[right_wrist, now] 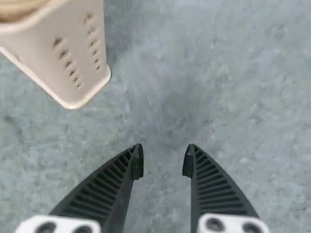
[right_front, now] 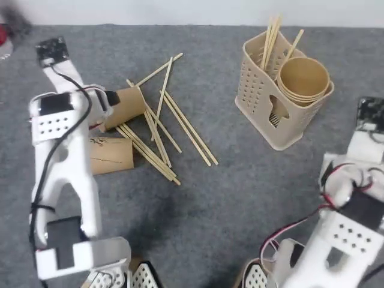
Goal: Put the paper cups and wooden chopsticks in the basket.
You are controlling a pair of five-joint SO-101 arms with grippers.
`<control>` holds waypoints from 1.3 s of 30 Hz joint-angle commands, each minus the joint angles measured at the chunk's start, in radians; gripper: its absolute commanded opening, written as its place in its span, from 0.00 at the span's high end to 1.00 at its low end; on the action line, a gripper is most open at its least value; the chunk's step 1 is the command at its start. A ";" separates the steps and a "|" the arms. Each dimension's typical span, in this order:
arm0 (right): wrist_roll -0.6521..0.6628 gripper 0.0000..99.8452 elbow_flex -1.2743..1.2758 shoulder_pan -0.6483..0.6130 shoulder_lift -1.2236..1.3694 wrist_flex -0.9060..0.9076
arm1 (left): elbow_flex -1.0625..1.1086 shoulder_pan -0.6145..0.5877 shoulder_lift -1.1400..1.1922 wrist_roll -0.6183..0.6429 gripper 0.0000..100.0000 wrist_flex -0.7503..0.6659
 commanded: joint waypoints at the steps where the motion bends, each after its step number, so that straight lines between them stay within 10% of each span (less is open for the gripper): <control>1: 0.018 0.85 0.041 0.018 -0.051 -0.024 | -0.027 -0.017 0.057 0.009 0.73 -0.092; 19: 0.012 0.85 0.126 0.015 -0.062 -0.054 | -0.030 0.155 0.244 0.008 0.74 -0.242; 29: 0.012 0.85 0.210 0.015 -0.065 -0.147 | -0.030 0.218 0.238 -0.003 0.98 -0.325; 39: 0.011 0.85 0.212 0.016 -0.059 -0.148 | -0.061 0.229 -0.026 -0.051 0.99 -0.210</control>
